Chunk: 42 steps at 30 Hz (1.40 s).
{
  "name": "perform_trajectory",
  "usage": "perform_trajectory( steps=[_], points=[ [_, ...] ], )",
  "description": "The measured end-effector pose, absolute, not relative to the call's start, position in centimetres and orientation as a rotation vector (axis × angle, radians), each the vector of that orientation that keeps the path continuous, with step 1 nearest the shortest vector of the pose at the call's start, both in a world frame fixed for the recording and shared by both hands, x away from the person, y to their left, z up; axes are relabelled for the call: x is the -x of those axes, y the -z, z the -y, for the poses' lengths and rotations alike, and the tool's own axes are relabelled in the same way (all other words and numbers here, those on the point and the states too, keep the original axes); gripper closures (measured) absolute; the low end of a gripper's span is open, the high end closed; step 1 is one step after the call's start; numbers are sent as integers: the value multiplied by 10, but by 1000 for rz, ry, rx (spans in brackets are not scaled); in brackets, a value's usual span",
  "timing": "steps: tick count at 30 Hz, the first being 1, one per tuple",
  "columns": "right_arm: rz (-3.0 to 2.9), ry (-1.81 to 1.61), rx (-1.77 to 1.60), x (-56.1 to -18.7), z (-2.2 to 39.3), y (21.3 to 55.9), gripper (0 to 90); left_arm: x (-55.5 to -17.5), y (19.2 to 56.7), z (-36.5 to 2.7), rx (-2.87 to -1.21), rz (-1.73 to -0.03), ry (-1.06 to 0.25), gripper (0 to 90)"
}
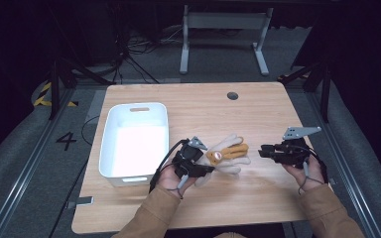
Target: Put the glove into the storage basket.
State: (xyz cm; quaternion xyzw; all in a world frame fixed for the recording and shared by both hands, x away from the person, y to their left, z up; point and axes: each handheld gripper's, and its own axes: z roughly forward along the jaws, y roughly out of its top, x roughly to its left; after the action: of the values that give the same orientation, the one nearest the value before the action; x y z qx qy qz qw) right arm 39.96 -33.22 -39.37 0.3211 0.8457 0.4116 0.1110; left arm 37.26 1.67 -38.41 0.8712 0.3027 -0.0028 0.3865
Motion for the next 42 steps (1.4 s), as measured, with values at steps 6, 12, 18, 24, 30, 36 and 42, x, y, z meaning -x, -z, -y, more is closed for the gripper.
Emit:
perform_trajectory(
  steps=[6, 12, 18, 24, 30, 36, 42],
  points=[
    [-2500, -1217, -929, -404, 328, 394, 711, -376, 374, -20, -2229, -828, 0, 697],
    [-2520, -1206, -975, -409, 330, 399, 731, -381, 357, -22, -2247, -885, -14, 698],
    [-2531, -1157, -991, -412, 330, 405, 738, -387, 346, -24, -2268, -922, -39, 697],
    [-2563, -1075, -1014, -418, 320, 413, 757, -401, 340, -24, -2276, -992, -12, 697],
    [-2600, -1005, -979, -423, 309, 416, 833, -415, 334, -22, -2308, -1049, 6, 698],
    [-2622, -963, -963, -424, 310, 418, 856, -428, 322, -23, -2311, -1104, 6, 697],
    [-2627, -877, -940, -425, 309, 418, 881, -432, 314, -29, -2326, -1152, 0, 697]
  ],
)
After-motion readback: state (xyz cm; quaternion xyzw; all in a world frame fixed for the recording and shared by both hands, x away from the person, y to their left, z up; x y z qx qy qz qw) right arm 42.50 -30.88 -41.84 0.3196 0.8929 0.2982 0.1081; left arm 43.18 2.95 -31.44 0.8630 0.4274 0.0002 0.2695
